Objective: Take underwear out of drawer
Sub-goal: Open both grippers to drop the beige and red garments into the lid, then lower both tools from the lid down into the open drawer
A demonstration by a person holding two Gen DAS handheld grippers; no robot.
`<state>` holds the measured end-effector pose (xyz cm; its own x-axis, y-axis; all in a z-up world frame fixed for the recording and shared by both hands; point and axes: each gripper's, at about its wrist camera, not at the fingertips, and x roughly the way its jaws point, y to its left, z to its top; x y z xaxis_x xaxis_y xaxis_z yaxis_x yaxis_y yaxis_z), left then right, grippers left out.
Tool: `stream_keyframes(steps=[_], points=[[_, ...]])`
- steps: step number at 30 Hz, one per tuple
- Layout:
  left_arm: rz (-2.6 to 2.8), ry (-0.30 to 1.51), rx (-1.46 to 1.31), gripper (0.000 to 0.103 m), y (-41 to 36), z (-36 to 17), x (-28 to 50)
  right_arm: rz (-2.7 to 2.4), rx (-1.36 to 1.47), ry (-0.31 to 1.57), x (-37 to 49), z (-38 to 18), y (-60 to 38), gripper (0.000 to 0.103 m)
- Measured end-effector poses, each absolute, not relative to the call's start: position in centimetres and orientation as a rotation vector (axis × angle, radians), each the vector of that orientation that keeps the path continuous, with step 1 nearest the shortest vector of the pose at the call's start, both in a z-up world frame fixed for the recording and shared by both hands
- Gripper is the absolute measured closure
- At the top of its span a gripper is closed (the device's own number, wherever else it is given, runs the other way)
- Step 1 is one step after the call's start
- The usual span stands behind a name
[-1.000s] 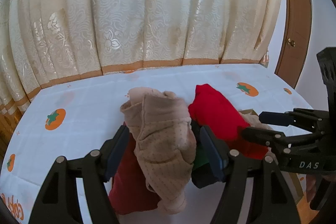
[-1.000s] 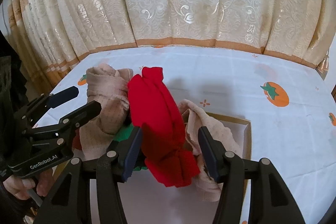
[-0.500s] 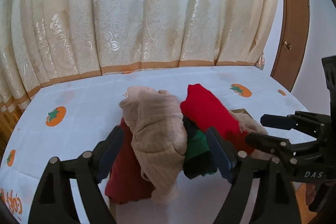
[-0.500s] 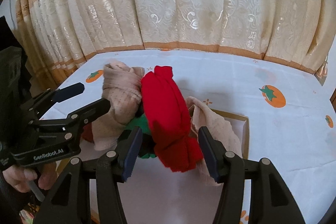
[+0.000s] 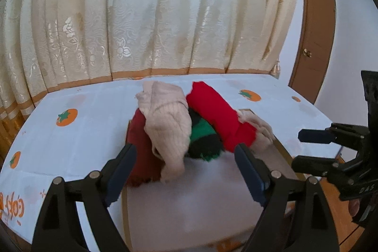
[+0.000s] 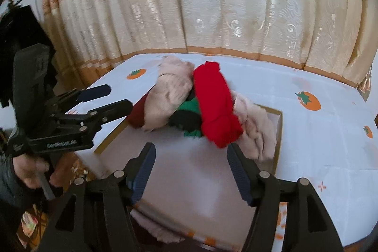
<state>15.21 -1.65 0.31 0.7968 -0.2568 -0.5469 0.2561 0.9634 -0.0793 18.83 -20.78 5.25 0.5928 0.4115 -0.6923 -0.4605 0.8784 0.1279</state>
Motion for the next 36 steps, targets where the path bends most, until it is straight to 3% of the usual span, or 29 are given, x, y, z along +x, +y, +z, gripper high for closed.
stream_keyframes(steps=[12, 14, 18, 36], points=[[-0.352, 0.583, 0.030, 0.016, -2.2, -1.4, 7.8, 0.587, -0.124, 0.799, 10.9, 4.2, -21.1, 0.037], [-0.361, 0.592, 0.035, 0.011, -2.2, -2.1, 6.8, 0.594, -0.134, 0.820, 9.6, 3.4, -21.4, 0.037], [-0.381, 0.624, 0.048, 0.011, -2.4, -3.9, 5.0, 0.593, -0.135, 0.863, 7.8, 1.8, -22.2, 0.037], [-0.339, 0.846, 0.203, 0.011, -2.5, -12.9, 2.0, 0.621, -0.241, 1.116, 4.6, -10.5, -21.7, 0.037]])
